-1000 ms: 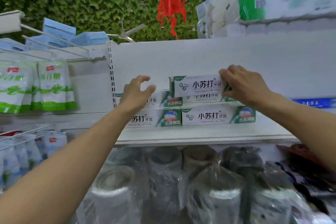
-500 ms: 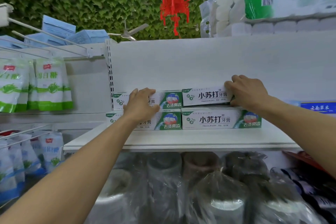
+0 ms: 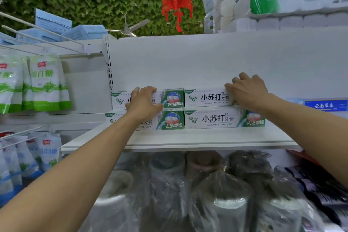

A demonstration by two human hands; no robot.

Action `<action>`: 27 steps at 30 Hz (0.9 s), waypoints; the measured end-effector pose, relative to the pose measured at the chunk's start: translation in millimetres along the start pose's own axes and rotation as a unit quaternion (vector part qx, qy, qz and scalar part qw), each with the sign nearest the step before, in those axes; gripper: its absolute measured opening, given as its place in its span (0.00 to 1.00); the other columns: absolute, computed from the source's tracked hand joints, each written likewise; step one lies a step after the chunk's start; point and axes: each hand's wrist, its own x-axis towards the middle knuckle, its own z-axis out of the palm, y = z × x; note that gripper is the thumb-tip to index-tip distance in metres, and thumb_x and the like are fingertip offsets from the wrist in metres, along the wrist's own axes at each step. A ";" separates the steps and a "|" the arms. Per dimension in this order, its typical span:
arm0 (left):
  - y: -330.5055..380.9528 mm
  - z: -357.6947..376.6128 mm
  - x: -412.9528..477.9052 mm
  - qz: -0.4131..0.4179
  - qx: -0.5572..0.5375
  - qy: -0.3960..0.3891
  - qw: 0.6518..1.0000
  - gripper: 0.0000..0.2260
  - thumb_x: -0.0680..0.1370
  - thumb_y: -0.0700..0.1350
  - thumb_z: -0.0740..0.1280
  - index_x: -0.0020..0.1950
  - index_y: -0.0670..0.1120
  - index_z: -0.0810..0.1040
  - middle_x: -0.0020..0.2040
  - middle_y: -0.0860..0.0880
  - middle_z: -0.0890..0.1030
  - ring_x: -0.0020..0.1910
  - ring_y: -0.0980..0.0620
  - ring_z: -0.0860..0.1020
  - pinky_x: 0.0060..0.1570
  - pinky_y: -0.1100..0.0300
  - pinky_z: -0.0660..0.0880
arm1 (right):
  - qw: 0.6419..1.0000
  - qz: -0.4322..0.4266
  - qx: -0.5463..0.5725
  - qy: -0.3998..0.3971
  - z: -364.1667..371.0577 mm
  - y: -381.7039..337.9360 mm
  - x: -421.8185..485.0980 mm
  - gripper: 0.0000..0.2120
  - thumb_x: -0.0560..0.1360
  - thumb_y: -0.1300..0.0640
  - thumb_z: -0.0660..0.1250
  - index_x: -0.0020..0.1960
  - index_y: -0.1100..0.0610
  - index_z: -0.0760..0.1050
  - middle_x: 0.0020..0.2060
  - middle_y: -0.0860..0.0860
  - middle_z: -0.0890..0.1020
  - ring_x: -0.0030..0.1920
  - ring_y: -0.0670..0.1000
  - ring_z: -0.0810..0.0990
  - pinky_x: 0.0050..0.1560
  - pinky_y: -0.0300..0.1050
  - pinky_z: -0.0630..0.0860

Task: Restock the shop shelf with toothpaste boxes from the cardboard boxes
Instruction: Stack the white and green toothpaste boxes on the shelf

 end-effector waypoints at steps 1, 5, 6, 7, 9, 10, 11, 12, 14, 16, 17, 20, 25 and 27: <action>0.6 -0.7 0.2 -0.001 0.002 -0.003 1.000 0.29 0.75 0.51 0.71 0.73 0.51 0.64 0.71 0.47 0.67 0.75 0.46 0.56 0.68 0.39 0.64 | 1.000 0.003 0.011 -0.012 -2.3 -0.9 0.4 0.16 0.76 0.62 0.60 0.62 0.53 0.70 0.54 0.51 0.75 0.58 0.54 0.69 0.44 0.47 0.63; 3.3 -8.1 -4.4 0.009 0.049 0.007 0.999 0.30 0.75 0.52 0.70 0.74 0.50 0.64 0.72 0.48 0.67 0.73 0.47 0.61 0.67 0.41 0.65 | 0.997 0.033 0.073 -0.010 -9.8 -11.3 -3.9 0.22 0.76 0.61 0.57 0.69 0.52 0.65 0.59 0.54 0.72 0.60 0.57 0.70 0.49 0.49 0.66; 4.5 -9.9 -6.9 0.018 0.053 0.012 0.998 0.30 0.75 0.51 0.69 0.74 0.50 0.63 0.73 0.49 0.66 0.73 0.47 0.61 0.68 0.41 0.65 | 0.995 0.043 0.093 0.003 -11.5 -14.8 -7.1 0.23 0.76 0.60 0.58 0.70 0.51 0.64 0.60 0.54 0.72 0.60 0.57 0.70 0.51 0.50 0.67; 4.8 -12.4 -10.1 0.027 0.050 0.018 0.998 0.30 0.75 0.51 0.69 0.75 0.50 0.62 0.73 0.49 0.66 0.72 0.47 0.62 0.67 0.42 0.66 | 0.992 0.048 0.112 0.014 -13.8 -19.2 -11.1 0.24 0.76 0.58 0.59 0.71 0.51 0.63 0.62 0.54 0.72 0.59 0.58 0.71 0.53 0.51 0.69; 3.8 -17.9 -19.1 0.048 0.037 0.031 0.998 0.29 0.76 0.50 0.68 0.74 0.50 0.63 0.72 0.49 0.66 0.70 0.47 0.66 0.65 0.44 0.69 | 0.987 0.044 0.149 0.026 -18.9 -29.5 -21.4 0.26 0.76 0.55 0.61 0.72 0.51 0.62 0.65 0.55 0.72 0.59 0.60 0.72 0.56 0.53 0.69; 3.0 -20.7 -25.0 0.060 0.032 0.037 0.997 0.27 0.76 0.50 0.68 0.74 0.50 0.64 0.71 0.49 0.67 0.69 0.48 0.67 0.64 0.46 0.70 | 0.984 0.041 0.173 0.031 -22.6 -34.6 -28.0 0.26 0.76 0.54 0.61 0.73 0.51 0.61 0.66 0.56 0.71 0.60 0.61 0.72 0.57 0.54 0.69; 2.0 -23.7 -31.7 0.073 0.027 0.043 0.996 0.26 0.76 0.50 0.68 0.73 0.50 0.65 0.71 0.49 0.67 0.68 0.48 0.68 0.62 0.48 0.71 | 0.979 0.037 0.199 0.035 -26.9 -39.7 -34.9 0.26 0.76 0.53 0.62 0.73 0.51 0.61 0.66 0.56 0.71 0.61 0.61 0.72 0.58 0.54 0.69; 0.4 -27.0 -39.2 0.083 0.023 0.050 0.995 0.25 0.77 0.50 0.68 0.72 0.50 0.66 0.70 0.49 0.67 0.67 0.49 0.69 0.61 0.50 0.71 | 0.973 0.034 0.224 0.037 -31.9 -45.4 -42.3 0.27 0.76 0.52 0.62 0.74 0.51 0.61 0.66 0.56 0.71 0.61 0.60 0.72 0.57 0.54 0.69; -3.4 -34.3 -57.3 0.099 0.014 0.057 0.993 0.23 0.77 0.50 0.67 0.71 0.50 0.67 0.69 0.50 0.69 0.66 0.50 0.70 0.60 0.53 0.70 | 0.964 0.030 0.262 0.043 -42.3 -57.9 -58.6 0.26 0.77 0.50 0.62 0.74 0.51 0.61 0.66 0.55 0.71 0.62 0.59 0.72 0.57 0.54 0.69; -8.1 -42.0 -79.5 0.111 -0.006 0.061 0.992 0.22 0.77 0.51 0.67 0.70 0.50 0.68 0.67 0.50 0.72 0.64 0.51 0.72 0.60 0.53 0.72 | 0.955 0.026 0.289 0.064 -53.4 -71.8 -76.4 0.25 0.77 0.49 0.61 0.73 0.52 0.64 0.65 0.55 0.73 0.61 0.59 0.72 0.57 0.54 0.70; -10.4 -46.3 -91.7 0.113 -0.018 0.066 0.991 0.21 0.77 0.52 0.67 0.69 0.50 0.69 0.66 0.51 0.74 0.63 0.52 0.73 0.60 0.52 0.73 | 0.950 0.023 0.301 0.078 -59.0 -78.7 -85.7 0.24 0.77 0.48 0.62 0.71 0.52 0.66 0.64 0.55 0.74 0.61 0.59 0.73 0.57 0.54 0.70; -18.5 -59.4 -133.5 0.108 -0.049 0.079 0.990 0.18 0.77 0.53 0.67 0.66 0.51 0.73 0.62 0.53 0.76 0.57 0.54 0.76 0.56 0.52 0.74 | 0.938 0.013 0.329 0.110 -74.7 -102.5 -113.9 0.21 0.77 0.46 0.63 0.67 0.53 0.71 0.61 0.55 0.77 0.59 0.58 0.75 0.56 0.54 0.71; -45.2 -74.5 -203.1 0.093 -0.100 0.064 0.989 0.12 0.76 0.51 0.68 0.58 0.51 0.78 0.53 0.54 0.80 0.49 0.55 0.78 0.53 0.54 0.76 | 0.917 0.006 0.382 0.117 -102.8 -153.4 -166.4 0.22 0.75 0.44 0.60 0.63 0.54 0.74 0.57 0.54 0.79 0.56 0.58 0.77 0.55 0.55 0.71; -62.0 -77.0 -226.7 0.085 -0.100 0.045 0.990 0.11 0.76 0.52 0.68 0.56 0.51 0.79 0.50 0.54 0.80 0.47 0.54 0.78 0.52 0.53 0.76 | 0.915 -0.002 0.391 0.103 -111.6 -177.7 -189.4 0.21 0.74 0.45 0.61 0.62 0.55 0.75 0.55 0.54 0.80 0.54 0.59 0.77 0.53 0.55 0.72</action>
